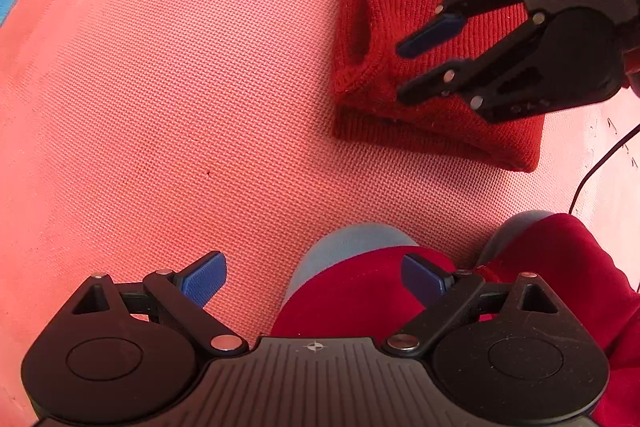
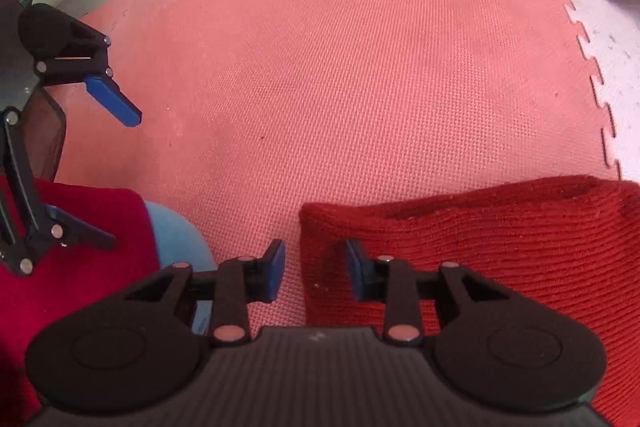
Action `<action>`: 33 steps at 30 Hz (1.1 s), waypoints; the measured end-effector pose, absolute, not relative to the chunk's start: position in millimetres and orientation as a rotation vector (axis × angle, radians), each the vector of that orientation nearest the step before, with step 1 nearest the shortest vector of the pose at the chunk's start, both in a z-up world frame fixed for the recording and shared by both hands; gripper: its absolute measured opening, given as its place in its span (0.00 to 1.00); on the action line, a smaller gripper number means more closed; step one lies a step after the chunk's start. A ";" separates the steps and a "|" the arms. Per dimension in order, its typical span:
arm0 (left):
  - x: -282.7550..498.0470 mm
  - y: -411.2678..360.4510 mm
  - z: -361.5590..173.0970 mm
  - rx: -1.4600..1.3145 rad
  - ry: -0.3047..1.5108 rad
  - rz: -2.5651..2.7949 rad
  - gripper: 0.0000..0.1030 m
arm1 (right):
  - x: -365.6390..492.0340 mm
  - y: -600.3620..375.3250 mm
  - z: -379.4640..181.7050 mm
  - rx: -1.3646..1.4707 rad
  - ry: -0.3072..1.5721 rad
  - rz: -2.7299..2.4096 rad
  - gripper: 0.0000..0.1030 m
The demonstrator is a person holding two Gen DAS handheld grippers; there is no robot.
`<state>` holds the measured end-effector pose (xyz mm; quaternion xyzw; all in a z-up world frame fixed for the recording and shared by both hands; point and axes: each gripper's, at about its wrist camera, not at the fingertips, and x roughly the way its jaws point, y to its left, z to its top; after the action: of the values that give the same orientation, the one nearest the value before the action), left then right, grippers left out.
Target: Fold clothes
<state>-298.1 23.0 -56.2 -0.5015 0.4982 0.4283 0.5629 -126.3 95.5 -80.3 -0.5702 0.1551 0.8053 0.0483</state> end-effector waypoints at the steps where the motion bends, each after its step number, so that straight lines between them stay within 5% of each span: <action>1: -296.8 22.8 -57.9 -1.178 1.171 1.007 0.92 | -125.4 99.6 -75.5 -1.745 0.441 2.464 0.33; 5: -292.9 20.5 -65.0 -1.174 1.172 0.998 0.92 | -128.7 117.7 -66.0 -1.797 0.297 2.535 0.45; 12: -291.3 19.2 -76.8 -1.189 1.180 0.983 0.92 | -163.0 120.5 -98.7 -2.077 0.083 2.649 0.49; 13: -291.9 19.1 -78.4 -1.191 1.180 0.984 0.92 | -167.6 120.7 -105.9 -2.107 0.076 2.655 0.46; 16: -293.8 20.0 -82.4 -1.198 1.176 0.991 0.92 | -175.6 127.3 -113.8 -2.160 0.172 2.680 0.14; 33: -262.6 31.0 -71.0 -1.143 1.149 0.930 0.92 | -218.8 135.2 -160.4 -2.370 0.542 2.667 0.12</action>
<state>-262.6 31.0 -71.0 -0.4918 0.4946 0.4001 0.5945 -218.8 135.2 -160.4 -0.6390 0.1461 0.7189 -0.2313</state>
